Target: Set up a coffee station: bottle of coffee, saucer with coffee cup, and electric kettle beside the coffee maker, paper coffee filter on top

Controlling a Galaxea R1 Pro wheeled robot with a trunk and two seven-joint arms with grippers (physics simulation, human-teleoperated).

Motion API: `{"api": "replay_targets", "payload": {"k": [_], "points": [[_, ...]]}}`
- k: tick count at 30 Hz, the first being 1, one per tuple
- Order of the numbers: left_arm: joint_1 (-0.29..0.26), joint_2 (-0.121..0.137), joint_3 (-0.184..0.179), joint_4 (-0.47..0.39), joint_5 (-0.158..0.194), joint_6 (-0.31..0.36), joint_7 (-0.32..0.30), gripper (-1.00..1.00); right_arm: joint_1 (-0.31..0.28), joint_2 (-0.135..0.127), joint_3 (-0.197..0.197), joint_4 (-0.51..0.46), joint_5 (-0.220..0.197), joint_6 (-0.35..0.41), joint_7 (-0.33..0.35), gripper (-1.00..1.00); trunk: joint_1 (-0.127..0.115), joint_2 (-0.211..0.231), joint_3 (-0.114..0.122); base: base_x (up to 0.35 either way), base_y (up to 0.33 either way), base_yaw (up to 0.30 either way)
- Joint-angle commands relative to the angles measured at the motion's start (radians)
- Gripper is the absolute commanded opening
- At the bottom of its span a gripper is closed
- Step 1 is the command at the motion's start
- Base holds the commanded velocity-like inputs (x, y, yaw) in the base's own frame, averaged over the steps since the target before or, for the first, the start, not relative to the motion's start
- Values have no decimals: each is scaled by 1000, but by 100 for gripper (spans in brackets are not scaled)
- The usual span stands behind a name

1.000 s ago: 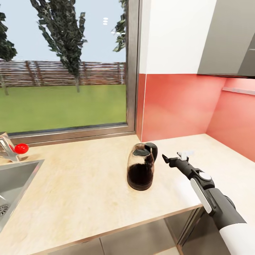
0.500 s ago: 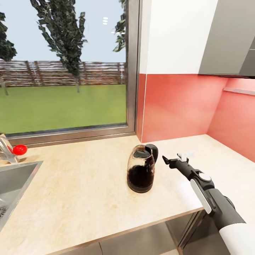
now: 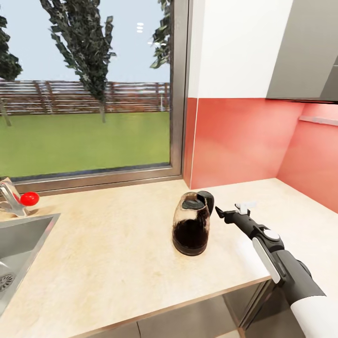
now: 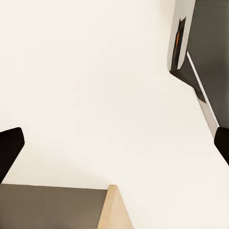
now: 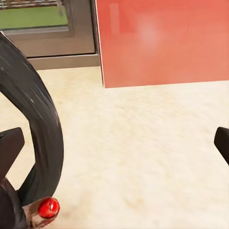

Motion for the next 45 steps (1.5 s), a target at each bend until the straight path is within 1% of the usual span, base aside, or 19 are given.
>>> {"api": "replay_targets", "payload": {"k": [1, 15, 42, 45], "points": [[0, 0, 8, 1, -11, -2, 3, 100, -1, -1, 1, -2, -8, 5, 0, 100, 0, -1, -1, 0, 27, 0], [0, 0, 7, 1, -11, -1, 2, 100, -1, -1, 1, -2, -8, 5, 0, 100, 0, -1, -1, 0, 37, 0], [0, 0, 8, 1, -11, -1, 2, 100, -1, -1, 1, -2, -8, 6, 0, 100, 0, -1, -1, 12, 1, 0], [0, 1, 8, 1, -11, -1, 2, 100, -1, -1, 1, -2, -8, 7, 0, 100, 0, -1, -1, 51, 136, 0]]}}
